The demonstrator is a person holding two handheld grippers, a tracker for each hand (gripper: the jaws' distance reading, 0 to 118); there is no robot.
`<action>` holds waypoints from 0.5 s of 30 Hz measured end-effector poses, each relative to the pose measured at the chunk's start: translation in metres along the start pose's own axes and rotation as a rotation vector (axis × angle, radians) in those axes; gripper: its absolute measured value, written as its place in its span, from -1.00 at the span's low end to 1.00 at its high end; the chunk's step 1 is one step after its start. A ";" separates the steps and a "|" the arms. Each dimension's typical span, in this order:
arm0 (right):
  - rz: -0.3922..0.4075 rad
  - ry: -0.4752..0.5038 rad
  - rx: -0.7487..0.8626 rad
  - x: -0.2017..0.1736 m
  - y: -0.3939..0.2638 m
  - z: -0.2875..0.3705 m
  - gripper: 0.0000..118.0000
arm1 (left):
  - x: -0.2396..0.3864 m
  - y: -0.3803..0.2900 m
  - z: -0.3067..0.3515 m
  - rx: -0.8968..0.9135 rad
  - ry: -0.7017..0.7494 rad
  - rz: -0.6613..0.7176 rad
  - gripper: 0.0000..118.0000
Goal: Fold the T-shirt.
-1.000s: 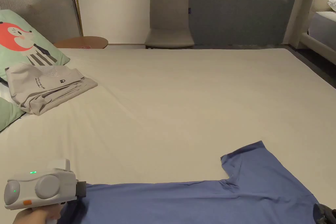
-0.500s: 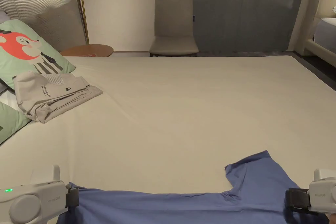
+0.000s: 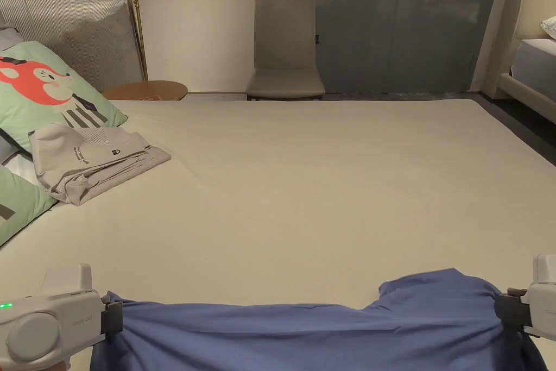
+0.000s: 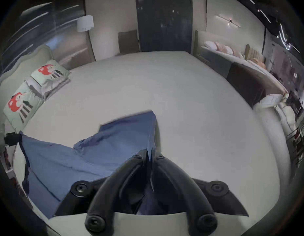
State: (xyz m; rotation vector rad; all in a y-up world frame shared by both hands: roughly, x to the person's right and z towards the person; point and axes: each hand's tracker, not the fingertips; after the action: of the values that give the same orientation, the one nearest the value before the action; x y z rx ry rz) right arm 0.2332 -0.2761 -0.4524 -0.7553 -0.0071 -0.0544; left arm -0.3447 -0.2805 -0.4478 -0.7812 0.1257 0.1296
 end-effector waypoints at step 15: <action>-0.011 0.022 0.004 0.003 -0.131 0.151 -0.91 | -0.037 -0.137 0.118 0.006 -0.044 -0.002 -0.91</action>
State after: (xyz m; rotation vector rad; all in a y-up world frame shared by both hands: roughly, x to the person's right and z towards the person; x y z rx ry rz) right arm 0.2311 -0.2678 -0.2532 -0.7505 0.0093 -0.0726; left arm -0.3512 -0.2958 -0.2638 -0.7719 0.0835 0.1441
